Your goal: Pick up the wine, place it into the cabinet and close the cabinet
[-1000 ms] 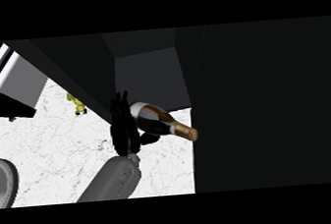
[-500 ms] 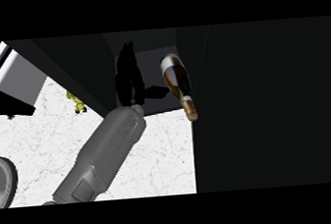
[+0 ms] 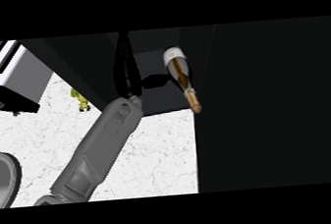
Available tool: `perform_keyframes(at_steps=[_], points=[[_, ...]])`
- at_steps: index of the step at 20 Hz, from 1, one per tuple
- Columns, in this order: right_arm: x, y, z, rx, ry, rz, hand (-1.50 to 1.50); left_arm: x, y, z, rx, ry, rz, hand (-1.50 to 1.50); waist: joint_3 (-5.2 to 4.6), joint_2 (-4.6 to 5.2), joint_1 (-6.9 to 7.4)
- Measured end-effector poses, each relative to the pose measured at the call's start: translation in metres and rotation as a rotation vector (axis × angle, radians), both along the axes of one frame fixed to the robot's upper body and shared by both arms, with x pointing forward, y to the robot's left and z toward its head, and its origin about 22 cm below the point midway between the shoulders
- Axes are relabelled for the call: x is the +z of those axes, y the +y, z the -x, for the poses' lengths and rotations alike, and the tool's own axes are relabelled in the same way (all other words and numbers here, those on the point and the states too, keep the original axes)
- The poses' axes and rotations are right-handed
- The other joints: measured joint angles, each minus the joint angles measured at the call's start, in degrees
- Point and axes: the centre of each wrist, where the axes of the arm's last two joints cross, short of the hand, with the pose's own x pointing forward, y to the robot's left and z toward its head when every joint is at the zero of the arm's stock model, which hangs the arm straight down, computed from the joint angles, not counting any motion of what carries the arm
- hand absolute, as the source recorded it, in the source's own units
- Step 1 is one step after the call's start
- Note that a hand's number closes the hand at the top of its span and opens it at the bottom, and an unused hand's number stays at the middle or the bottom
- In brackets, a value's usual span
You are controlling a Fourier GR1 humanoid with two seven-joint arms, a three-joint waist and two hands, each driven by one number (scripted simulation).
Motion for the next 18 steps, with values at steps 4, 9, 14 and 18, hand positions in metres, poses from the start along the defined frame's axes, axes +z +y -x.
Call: perform_keyframes(at_steps=[4,9,14,18], points=[[0.001,0.0,0.001,-0.006,0.0,-0.006,-1.5,0.002,0.0,-0.001,0.004,-0.054,0.089,-1.5,-0.02,-0.14,0.52],[0.001,0.001,0.002,-0.016,0.02,-0.004,-1.5,0.012,-0.002,-0.001,-0.032,-0.106,0.22,-1.5,0.01,-0.56,1.68],[0.0,0.002,0.003,-0.029,0.024,-0.015,-1.5,0.005,-0.002,0.007,-0.109,-0.137,0.312,-1.5,0.06,-0.93,2.91],[0.001,-0.001,0.005,-0.043,0.026,-0.009,-1.5,-0.001,-0.004,0.017,-0.167,-0.143,0.368,-1.5,0.11,-1.24,3.93]])
